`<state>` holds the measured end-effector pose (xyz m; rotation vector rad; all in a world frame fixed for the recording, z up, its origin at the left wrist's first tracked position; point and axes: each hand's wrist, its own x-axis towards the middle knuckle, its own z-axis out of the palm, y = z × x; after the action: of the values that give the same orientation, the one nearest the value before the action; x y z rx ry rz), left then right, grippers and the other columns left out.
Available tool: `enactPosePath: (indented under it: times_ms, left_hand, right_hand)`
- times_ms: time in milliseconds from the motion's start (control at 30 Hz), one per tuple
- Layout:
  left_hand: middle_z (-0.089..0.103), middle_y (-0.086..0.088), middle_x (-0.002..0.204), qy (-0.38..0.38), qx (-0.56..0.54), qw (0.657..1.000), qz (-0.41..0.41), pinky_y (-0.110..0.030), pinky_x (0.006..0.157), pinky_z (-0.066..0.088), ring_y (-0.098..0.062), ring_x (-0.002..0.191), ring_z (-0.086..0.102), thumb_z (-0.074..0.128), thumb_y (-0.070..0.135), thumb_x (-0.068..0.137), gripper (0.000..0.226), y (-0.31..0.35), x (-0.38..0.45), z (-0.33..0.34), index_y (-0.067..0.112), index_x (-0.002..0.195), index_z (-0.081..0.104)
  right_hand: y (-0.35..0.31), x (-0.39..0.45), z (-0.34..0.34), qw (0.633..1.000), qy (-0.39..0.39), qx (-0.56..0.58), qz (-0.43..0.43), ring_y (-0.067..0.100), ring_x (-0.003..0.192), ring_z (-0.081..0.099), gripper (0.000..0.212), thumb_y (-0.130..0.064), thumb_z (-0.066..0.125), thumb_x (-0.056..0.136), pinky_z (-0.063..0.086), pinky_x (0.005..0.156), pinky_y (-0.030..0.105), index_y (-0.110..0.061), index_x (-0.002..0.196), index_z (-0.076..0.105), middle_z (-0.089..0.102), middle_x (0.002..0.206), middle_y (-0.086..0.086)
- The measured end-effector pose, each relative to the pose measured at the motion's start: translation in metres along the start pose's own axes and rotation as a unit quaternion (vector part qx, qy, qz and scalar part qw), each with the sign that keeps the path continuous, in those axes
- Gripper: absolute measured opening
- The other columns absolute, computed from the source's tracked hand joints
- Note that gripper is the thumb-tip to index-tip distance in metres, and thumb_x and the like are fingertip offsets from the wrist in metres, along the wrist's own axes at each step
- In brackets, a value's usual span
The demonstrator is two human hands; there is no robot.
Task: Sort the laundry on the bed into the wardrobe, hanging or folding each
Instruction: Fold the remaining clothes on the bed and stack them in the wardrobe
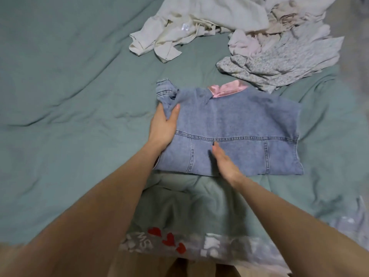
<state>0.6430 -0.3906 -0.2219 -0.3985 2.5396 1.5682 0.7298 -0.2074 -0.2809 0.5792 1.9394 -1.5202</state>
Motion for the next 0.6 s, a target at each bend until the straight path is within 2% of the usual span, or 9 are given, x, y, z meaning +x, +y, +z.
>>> enactPosePath:
  times_ms: [67,133,167,233,267,333,400,467,600]
  left_hand:
    - [0.06,0.001,0.128,-0.033,-0.016,0.999,0.035,-0.015,0.087,0.036,-0.011,0.115,0.055,0.054,0.032,0.097,0.038,0.032,-0.005,0.017,0.015,0.131,0.053]
    - [0.06,-0.001,0.127,-0.092,-0.012,0.993,0.078,-0.012,0.086,0.037,-0.011,0.113,0.055,0.056,0.023,0.096,0.036,0.064,-0.013,0.038,0.012,0.129,0.052]
    - [0.061,0.001,0.123,-0.13,-0.01,0.986,0.102,-0.009,0.085,0.038,-0.009,0.112,0.055,0.057,0.018,0.095,0.034,0.079,-0.018,0.05,0.011,0.128,0.052]
    - [0.062,0.011,0.111,-0.19,0.001,0.971,0.144,-0.003,0.084,0.038,-0.003,0.106,0.056,0.057,0.007,0.093,0.032,0.104,-0.031,0.08,0.014,0.124,0.052]
    - [0.063,0.014,0.109,-0.202,0.006,0.967,0.157,-0.005,0.085,0.04,-0.003,0.105,0.058,0.055,0.005,0.091,0.035,0.112,-0.036,0.098,0.015,0.124,0.052]
    - [0.067,0.007,0.115,-0.189,0.003,0.971,0.145,-0.019,0.089,0.047,-0.012,0.108,0.061,0.052,0.01,0.088,0.05,0.122,-0.045,0.135,0.017,0.138,0.045]
    - [0.067,-0.003,0.12,-0.143,0.001,0.983,0.112,-0.033,0.09,0.05,-0.023,0.108,0.062,0.051,0.022,0.089,0.062,0.125,-0.055,0.169,0.021,0.148,0.033]
    - [0.067,-0.012,0.118,-0.098,0.005,0.99,0.097,-0.043,0.086,0.052,-0.031,0.105,0.064,0.048,0.035,0.089,0.068,0.121,-0.062,0.194,0.022,0.151,0.026]
    - [0.068,-0.015,0.113,-0.065,0.067,0.992,0.084,-0.037,0.076,0.049,-0.035,0.101,0.063,0.053,0.037,0.095,0.072,0.112,-0.064,0.212,0.023,0.154,0.015]
  right_hand:
    - [-0.027,-0.001,-0.024,0.984,0.012,0.171,0.038,0.012,0.137,0.036,0.053,-0.043,0.029,0.102,0.026,0.113,0.026,-0.013,0.145,0.036,0.042,0.143,-0.005]
    - [-0.052,-0.009,-0.056,0.958,0.026,0.285,0.014,0.021,0.129,0.047,0.053,-0.045,0.026,0.102,0.039,0.104,0.032,-0.012,0.14,0.042,0.05,0.139,0.008]
    - [-0.063,-0.015,-0.076,0.943,0.032,0.331,-0.006,0.024,0.122,0.054,0.052,-0.047,0.025,0.101,0.045,0.096,0.032,-0.014,0.136,0.045,0.054,0.134,0.012]
    - [-0.077,-0.024,-0.118,0.918,0.026,0.394,-0.037,0.023,0.097,0.066,0.047,-0.051,0.024,0.1,0.053,0.081,0.03,-0.017,0.119,0.051,0.066,0.112,0.009]
    - [-0.082,-0.026,-0.138,0.916,0.026,0.398,-0.036,0.02,0.084,0.069,0.046,-0.053,0.024,0.1,0.055,0.074,0.03,-0.018,0.109,0.053,0.07,0.098,0.006]
    - [-0.085,-0.023,-0.172,0.928,0.018,0.373,-0.005,0.018,0.066,0.069,0.053,-0.059,0.022,0.097,0.055,0.065,0.029,-0.018,0.101,0.055,0.071,0.077,0.004]
    - [-0.088,-0.012,-0.195,0.939,-0.022,0.343,0.023,0.021,0.065,0.066,0.064,-0.066,0.019,0.094,0.055,0.06,0.027,-0.016,0.101,0.058,0.068,0.08,0.01]
    - [-0.091,0.002,-0.208,0.947,-0.052,0.316,0.037,0.023,0.069,0.064,0.068,-0.067,0.02,0.093,0.054,0.062,0.028,-0.014,0.096,0.062,0.065,0.086,0.013]
    - [-0.102,0.02,-0.213,0.955,-0.086,0.284,0.001,0.014,0.066,0.068,0.037,-0.045,0.042,0.098,0.057,0.061,0.025,-0.015,0.092,0.063,0.072,0.074,0.003]
